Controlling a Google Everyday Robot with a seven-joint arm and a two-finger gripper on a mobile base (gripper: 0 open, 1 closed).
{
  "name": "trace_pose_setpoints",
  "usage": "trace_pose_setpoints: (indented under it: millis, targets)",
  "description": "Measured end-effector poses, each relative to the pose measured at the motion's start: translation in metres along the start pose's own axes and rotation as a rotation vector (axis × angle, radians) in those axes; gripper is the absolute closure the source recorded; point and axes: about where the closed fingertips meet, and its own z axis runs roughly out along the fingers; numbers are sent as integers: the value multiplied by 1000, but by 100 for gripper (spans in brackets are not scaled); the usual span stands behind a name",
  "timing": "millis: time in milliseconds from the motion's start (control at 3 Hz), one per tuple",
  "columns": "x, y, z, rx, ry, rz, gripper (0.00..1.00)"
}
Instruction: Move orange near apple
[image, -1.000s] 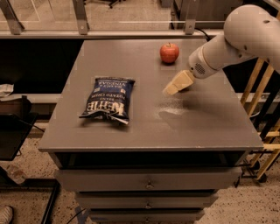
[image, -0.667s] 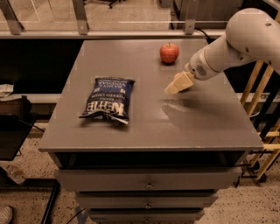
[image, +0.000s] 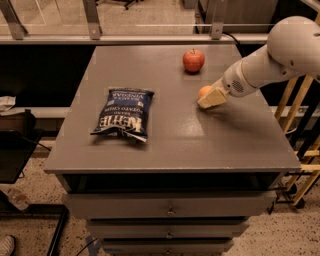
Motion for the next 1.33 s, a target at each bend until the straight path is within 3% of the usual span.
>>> trace_pose_setpoints:
  millis: [333,667,1000,1333]
  targets:
    - [3,-16,-31,64,-29,-5,96]
    - [11,-35,-67,129,-54,5,100]
    - [11,-35,-67,129,-54,5,100]
    - [4,-51,-59,155,-87,33,100]
